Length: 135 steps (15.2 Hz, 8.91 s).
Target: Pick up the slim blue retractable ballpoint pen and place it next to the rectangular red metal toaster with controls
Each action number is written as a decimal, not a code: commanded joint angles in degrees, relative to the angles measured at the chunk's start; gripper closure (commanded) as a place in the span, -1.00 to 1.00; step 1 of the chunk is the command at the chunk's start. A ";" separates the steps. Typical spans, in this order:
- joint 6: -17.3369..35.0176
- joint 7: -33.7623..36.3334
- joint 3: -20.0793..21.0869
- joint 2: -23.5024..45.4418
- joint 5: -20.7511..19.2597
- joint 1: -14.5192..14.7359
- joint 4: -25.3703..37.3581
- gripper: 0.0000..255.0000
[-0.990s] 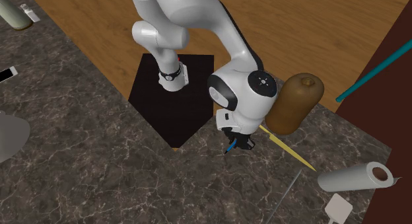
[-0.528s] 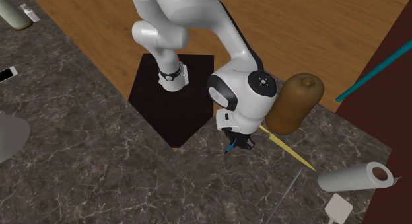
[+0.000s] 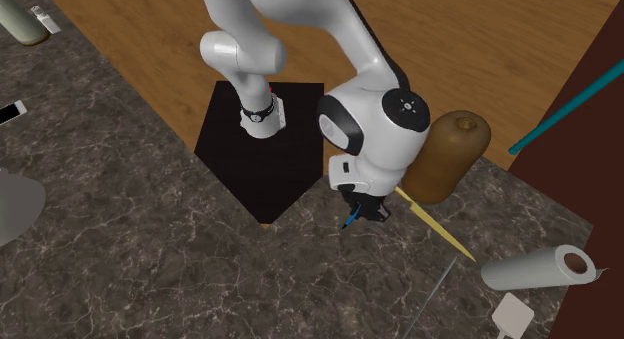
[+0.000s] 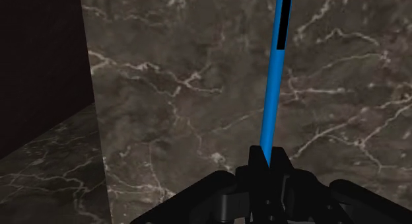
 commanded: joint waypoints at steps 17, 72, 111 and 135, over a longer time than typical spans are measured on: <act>-13.10 -6.22 -1.02 -7.66 7.42 -0.42 8.25 1.00; -38.73 -27.58 -12.09 20.50 -8.10 -7.00 58.27 1.00; -8.81 -23.67 -13.70 20.78 -9.84 -10.91 27.96 1.00; -6.56 -22.94 -13.98 21.39 -10.53 -10.81 26.16 -1.00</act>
